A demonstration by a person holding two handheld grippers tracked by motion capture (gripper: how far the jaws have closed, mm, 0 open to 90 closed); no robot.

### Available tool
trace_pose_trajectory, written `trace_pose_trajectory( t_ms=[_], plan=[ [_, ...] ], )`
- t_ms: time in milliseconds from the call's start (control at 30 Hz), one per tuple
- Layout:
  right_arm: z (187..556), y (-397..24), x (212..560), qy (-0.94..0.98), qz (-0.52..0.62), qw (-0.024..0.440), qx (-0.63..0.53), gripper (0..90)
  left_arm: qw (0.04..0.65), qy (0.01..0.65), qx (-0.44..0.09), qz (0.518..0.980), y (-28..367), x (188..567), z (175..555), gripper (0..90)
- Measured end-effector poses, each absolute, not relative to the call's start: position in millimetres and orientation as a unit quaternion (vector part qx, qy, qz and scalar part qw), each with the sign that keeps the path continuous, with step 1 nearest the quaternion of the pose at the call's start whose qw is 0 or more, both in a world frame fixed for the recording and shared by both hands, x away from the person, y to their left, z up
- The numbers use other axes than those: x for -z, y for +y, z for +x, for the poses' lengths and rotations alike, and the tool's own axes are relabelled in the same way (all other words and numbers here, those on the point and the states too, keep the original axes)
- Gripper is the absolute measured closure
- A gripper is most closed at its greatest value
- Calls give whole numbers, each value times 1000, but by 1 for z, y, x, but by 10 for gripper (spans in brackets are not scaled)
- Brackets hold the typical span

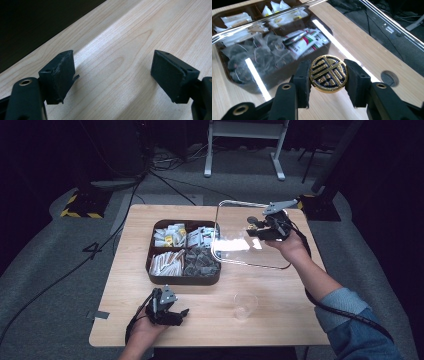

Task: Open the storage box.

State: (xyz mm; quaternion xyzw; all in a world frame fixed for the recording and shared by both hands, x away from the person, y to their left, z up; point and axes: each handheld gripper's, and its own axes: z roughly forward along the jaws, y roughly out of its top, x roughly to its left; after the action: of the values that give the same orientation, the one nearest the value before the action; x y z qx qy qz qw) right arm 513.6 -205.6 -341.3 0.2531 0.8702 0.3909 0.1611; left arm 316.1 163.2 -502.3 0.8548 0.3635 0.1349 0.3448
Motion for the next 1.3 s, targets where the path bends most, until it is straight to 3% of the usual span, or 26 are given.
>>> trace_pose_trajectory(
  t_ms=[633, 1300],
  plan=[
    [516, -271, 362, 867, 287, 175, -369, 589, 348, 364, -135, 853, 163, 503, 316, 192],
    [524, -320, 445, 851, 362, 144, -351, 589, 348, 364, -136, 853, 163, 503, 316, 192]
  ],
)
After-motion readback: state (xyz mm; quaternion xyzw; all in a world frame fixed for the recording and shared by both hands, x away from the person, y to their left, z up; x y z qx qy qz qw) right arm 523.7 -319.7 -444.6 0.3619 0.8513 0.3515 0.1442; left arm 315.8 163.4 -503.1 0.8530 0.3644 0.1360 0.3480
